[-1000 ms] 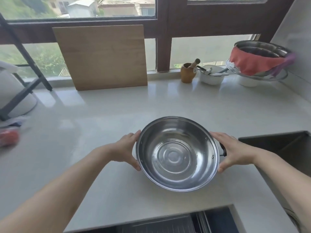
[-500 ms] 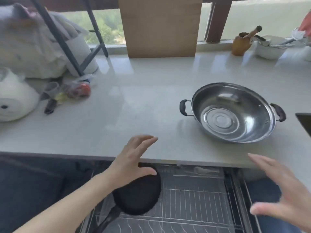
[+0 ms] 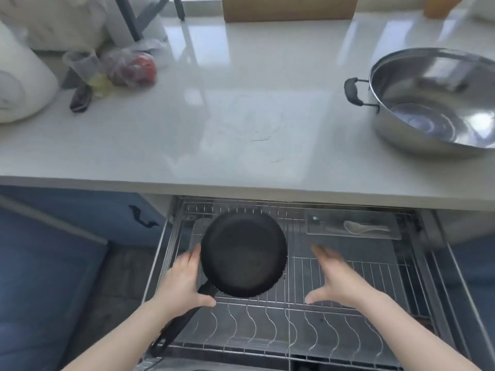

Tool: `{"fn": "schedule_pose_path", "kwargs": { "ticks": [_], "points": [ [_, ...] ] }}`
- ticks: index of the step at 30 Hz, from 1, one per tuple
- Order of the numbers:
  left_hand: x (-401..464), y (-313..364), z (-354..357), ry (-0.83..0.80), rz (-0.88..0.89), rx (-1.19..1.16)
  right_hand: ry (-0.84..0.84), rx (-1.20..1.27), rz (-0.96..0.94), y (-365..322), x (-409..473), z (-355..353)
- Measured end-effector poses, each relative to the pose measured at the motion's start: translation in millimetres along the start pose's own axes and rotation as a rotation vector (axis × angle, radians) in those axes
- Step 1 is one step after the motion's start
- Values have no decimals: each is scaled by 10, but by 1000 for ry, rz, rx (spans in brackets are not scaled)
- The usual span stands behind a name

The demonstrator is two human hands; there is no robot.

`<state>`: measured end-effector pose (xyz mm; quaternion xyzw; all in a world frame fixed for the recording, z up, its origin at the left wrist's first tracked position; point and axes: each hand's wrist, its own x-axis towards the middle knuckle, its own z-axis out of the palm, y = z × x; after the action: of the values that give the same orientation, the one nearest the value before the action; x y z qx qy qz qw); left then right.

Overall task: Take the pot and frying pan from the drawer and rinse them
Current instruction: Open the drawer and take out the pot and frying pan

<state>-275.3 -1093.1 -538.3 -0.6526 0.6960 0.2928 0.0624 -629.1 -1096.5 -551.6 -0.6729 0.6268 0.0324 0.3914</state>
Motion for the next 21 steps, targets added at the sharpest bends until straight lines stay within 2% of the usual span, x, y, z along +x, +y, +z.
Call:
{"fn": "schedule_pose_path", "kwargs": {
  "ticks": [10, 16, 21],
  "points": [
    [570, -367, 398, -170, -67, -20, -70, 68, 21, 142, 792, 453],
    [624, -455, 516, -216, -131, -197, -108, 92, -47, 82, 965, 466],
    [634, -394, 609, -170, -152, -367, -88, 185, -136, -34, 986, 465]
  ]
}}
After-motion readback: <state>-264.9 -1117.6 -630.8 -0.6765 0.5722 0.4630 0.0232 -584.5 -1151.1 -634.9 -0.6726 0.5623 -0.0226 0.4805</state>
